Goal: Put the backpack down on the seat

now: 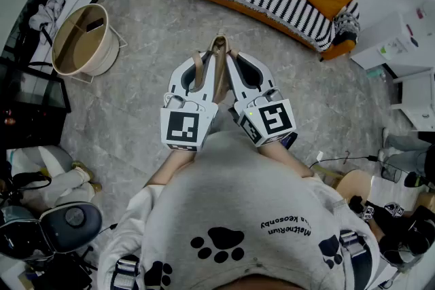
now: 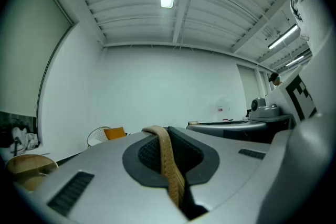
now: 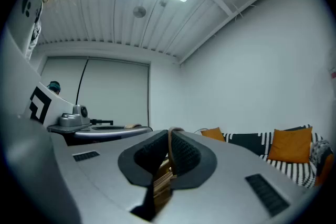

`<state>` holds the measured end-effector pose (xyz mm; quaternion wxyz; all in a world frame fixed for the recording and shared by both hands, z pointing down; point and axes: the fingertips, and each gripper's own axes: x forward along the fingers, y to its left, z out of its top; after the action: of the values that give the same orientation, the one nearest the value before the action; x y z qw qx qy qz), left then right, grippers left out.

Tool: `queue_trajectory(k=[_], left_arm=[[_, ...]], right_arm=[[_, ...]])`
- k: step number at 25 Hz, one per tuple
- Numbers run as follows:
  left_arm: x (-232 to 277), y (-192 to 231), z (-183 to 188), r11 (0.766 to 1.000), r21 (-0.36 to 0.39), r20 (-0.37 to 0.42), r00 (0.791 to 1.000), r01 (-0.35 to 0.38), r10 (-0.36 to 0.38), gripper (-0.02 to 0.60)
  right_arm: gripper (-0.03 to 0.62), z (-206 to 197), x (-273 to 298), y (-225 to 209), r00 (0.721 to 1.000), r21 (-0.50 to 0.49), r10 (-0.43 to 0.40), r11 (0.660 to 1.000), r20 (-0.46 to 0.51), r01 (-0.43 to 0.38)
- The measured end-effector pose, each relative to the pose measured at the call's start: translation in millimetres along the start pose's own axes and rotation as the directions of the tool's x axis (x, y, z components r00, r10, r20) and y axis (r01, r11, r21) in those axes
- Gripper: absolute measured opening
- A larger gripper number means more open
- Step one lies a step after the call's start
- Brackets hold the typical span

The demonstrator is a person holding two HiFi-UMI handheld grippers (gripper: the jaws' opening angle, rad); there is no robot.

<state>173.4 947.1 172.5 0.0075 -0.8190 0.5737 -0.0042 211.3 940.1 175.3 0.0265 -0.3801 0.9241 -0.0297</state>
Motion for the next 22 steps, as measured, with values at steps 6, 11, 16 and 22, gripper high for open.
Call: queue_trajectory(k=[6, 11, 16, 22], left_arm=[[10.3, 17.7, -2.3, 1.000, -0.008, -0.004, 1.000, -0.003, 0.003, 0.020], [29.3, 29.7, -10.1, 1.000, -0.014, -0.020, 1.000, 0.006, -0.006, 0.020], [65.1, 51.8, -14.5, 1.000, -0.022, -0.034, 0.999, 0.013, -0.014, 0.020], [132.5, 76.6, -11.7, 1.000, -0.023, -0.038, 0.999, -0.004, 0.003, 0.020]], right_arm=[[0.044, -2.1, 20.7, -0.8, 1.000, 0.000, 0.005, 1.000, -0.006, -0.005], [0.044, -7.9, 41.4, -13.9, 1.000, 0.016, -0.002, 1.000, -0.009, 0.002], [0.044, -11.9, 78.3, -35.3, 1.000, 0.041, 0.004, 0.999, -0.018, -0.003], [0.044, -5.7, 131.6, -85.8, 0.999, 0.052, 0.036, 0.998, -0.011, -0.035]])
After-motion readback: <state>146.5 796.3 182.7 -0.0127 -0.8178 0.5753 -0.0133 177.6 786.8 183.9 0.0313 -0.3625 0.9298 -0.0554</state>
